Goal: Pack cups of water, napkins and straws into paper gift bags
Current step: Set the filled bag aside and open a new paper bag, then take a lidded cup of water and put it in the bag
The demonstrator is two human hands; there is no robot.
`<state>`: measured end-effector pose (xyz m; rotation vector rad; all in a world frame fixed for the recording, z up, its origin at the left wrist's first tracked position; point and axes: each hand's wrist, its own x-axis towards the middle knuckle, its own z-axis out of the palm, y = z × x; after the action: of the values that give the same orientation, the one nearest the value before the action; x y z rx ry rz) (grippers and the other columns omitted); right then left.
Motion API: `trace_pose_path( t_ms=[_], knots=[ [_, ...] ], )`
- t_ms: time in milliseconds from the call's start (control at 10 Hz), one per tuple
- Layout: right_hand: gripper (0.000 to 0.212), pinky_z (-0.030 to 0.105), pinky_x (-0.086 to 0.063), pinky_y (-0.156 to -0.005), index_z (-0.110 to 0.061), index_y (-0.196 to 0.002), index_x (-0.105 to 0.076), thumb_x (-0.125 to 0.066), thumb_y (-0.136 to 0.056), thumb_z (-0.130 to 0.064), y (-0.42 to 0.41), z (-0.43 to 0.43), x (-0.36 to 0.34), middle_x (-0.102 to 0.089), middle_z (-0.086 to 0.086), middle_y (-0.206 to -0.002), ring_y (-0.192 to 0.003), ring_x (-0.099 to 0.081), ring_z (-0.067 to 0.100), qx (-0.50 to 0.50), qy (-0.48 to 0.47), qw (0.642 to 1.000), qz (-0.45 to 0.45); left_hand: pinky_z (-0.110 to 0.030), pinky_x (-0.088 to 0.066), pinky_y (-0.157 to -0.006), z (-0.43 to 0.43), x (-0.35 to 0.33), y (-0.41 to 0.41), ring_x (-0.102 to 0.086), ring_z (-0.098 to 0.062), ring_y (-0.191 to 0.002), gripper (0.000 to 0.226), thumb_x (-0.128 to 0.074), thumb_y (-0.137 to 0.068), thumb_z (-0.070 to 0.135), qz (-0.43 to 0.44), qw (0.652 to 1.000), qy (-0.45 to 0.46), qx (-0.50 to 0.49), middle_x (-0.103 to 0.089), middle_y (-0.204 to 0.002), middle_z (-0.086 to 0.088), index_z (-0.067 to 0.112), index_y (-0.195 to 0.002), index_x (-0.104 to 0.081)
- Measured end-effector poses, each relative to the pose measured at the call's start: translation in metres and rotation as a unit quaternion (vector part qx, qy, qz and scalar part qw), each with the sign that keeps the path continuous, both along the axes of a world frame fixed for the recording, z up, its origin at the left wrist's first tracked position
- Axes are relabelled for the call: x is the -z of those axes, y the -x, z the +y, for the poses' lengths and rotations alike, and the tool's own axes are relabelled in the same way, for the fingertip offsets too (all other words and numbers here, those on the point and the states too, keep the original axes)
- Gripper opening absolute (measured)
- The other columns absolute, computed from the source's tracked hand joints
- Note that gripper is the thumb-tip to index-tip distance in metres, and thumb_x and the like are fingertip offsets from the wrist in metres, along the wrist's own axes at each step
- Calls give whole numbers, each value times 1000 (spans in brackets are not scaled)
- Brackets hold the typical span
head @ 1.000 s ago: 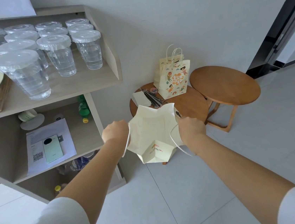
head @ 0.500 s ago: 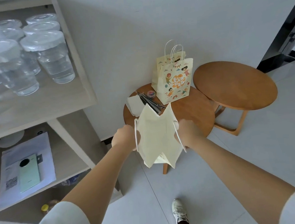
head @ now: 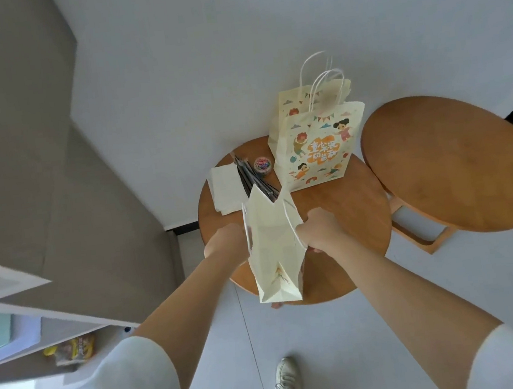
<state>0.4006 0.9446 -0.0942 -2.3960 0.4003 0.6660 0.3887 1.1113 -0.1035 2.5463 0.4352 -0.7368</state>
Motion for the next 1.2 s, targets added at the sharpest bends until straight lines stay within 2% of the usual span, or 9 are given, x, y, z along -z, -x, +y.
trace_pose_path(
  t_ms=[100, 200, 300, 400, 500, 700, 1000, 1100, 1200],
  knots=[
    [7, 23, -45, -48, -8, -93, -52, -48, -90, -12, -6, -2, 2, -54, 4, -81, -61, -56, 16, -3, -6, 1000, 11, -32, -43, -70, -6, 1, -8, -48, -22, -78, 35, -33, -102, 26, -15, 1000, 10, 19, -48, -76, -4, 2, -111, -56],
    [12, 26, -43, -52, -9, -80, -49, -47, -90, -16, -6, -3, -1, -50, 3, -71, -58, -51, 17, 0, -17, 1000, -8, -33, -38, -74, -7, -4, -6, -44, -22, -82, 37, -29, -103, 29, -48, 999, 3, 11, -46, -77, -4, 5, -109, -57],
    [19, 34, -45, -59, -3, -77, -55, -47, -89, -16, 4, -1, -15, -53, 6, -71, -64, -50, 20, 14, -10, 995, -94, -25, -38, -58, -1, -9, 5, -46, -17, -63, 34, -30, -101, 17, -72, 996, -41, 16, -50, -72, -2, 11, -72, -47],
    [22, 35, -48, -70, -1, -100, -62, -46, -90, -12, 25, 10, -37, -63, 11, -94, -88, -59, 27, 24, -30, 981, -192, -25, -35, -52, 5, -29, 26, -46, -15, -58, 39, -30, -101, 26, -110, 991, -71, 36, -48, -65, 0, 13, -68, -46],
    [28, 29, -46, -77, -3, -116, -59, -46, -92, -11, 59, 33, -61, -61, 9, -116, -106, -57, 24, 7, -57, 964, -258, -25, -35, -54, 21, -54, 58, -50, -16, -63, 36, -30, -101, 33, -146, 985, -79, 52, -51, -72, -1, 13, -79, -50],
    [28, 26, -42, -87, -2, -115, -61, -48, -90, -8, 133, 101, -101, -60, 11, -117, -109, -55, 22, -68, -87, 928, -355, -32, -43, -70, 76, -107, 146, -54, -29, -78, 38, -29, -99, 35, -215, 972, -83, 39, -57, -83, -8, 11, -78, -49],
    [40, 29, -33, -102, -8, -131, -51, -47, -94, -20, 188, 213, -158, -51, 7, -135, -127, -42, 22, -252, -54, 872, -417, -31, -36, -68, 200, -159, 223, -52, -28, -85, 33, -33, -98, 34, -344, 926, -146, -52, -62, -102, -12, 10, -89, -54],
    [45, 28, -27, -107, -10, -137, -45, -47, -95, -26, 190, 248, -173, -42, 4, -144, -134, -33, 18, -319, -53, 850, -417, -37, -41, -80, 241, -170, 234, -49, -30, -112, 39, -37, -98, 38, -363, 912, -152, -116, -52, -126, -11, 10, -120, -53],
    [52, 28, -19, -111, -13, -143, -37, -48, -96, -30, 185, 286, -187, -33, 1, -150, -139, -24, 18, -383, -50, 823, -417, -41, -41, -93, 277, -175, 238, -40, -29, -126, 53, -41, -96, 43, -353, 903, -192, -151, -42, -139, -9, 10, -137, -39]
  ],
)
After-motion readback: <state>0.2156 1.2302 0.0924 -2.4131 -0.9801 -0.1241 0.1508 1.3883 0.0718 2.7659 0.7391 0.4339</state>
